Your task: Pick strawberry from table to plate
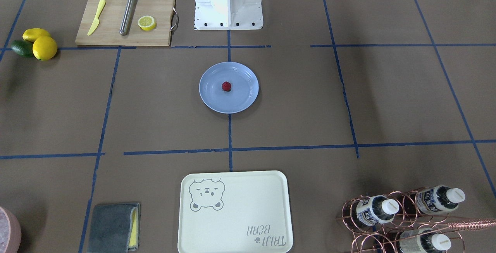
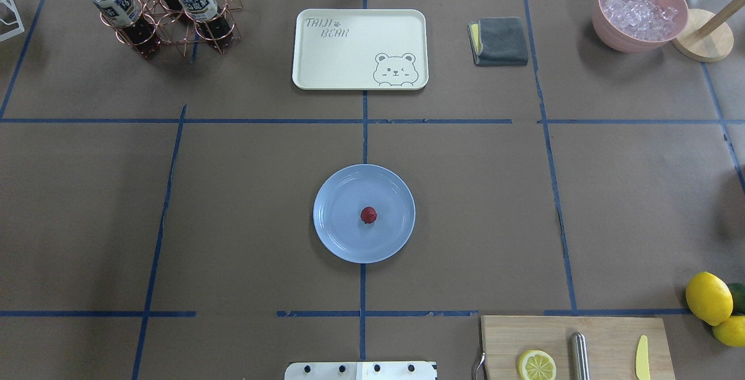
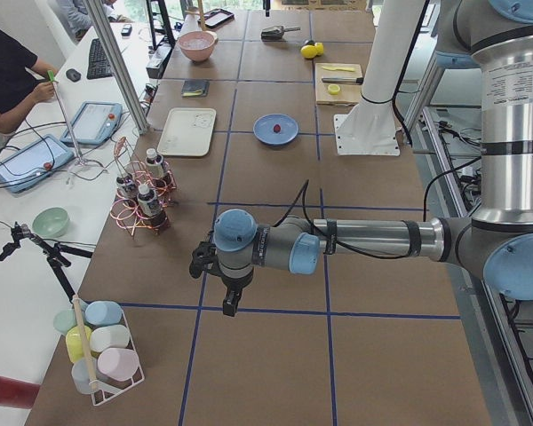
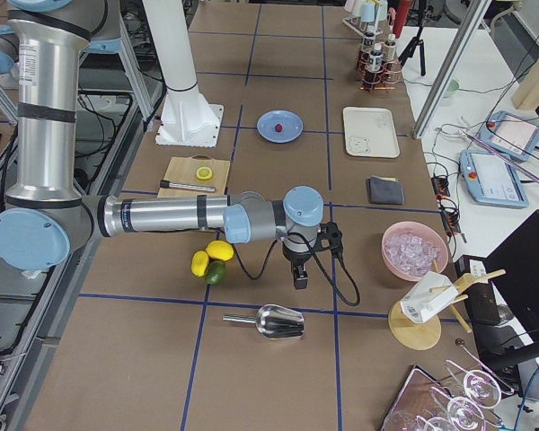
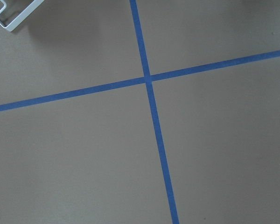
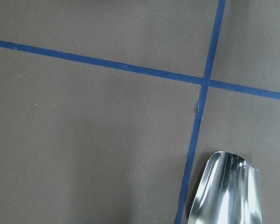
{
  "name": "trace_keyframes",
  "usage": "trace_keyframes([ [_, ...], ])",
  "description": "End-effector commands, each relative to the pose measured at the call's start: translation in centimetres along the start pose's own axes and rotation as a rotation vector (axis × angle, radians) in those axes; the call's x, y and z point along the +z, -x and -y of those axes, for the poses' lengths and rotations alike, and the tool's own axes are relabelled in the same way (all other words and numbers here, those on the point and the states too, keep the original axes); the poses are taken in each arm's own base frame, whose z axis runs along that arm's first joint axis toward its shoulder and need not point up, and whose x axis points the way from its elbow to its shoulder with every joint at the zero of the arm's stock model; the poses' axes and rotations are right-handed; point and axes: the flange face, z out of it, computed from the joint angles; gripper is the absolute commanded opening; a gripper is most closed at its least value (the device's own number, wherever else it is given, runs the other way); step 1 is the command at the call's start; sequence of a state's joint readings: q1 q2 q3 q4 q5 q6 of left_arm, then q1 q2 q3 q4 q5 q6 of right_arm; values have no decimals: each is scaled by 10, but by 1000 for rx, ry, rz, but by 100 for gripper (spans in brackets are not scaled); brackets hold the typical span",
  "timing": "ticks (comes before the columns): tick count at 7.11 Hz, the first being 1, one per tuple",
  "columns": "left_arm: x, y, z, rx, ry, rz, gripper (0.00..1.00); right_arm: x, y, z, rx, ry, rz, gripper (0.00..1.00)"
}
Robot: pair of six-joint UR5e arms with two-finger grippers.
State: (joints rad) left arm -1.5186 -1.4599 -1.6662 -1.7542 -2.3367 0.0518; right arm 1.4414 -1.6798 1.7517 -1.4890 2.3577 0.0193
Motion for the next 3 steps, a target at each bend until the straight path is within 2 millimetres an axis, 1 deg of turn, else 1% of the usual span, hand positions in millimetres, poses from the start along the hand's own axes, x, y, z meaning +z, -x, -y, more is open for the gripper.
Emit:
trace_keyframes([
  [1,-2,-2,-4,35,-41,7,100,0,0,0,2,0,-1,100],
  [2,-2,-1,-4,26,-53,10,100,0,1,0,4,-1,0,100],
  [3,-8,-7,7,-22,-68,12,100,1,0,0,5,0,0,100],
])
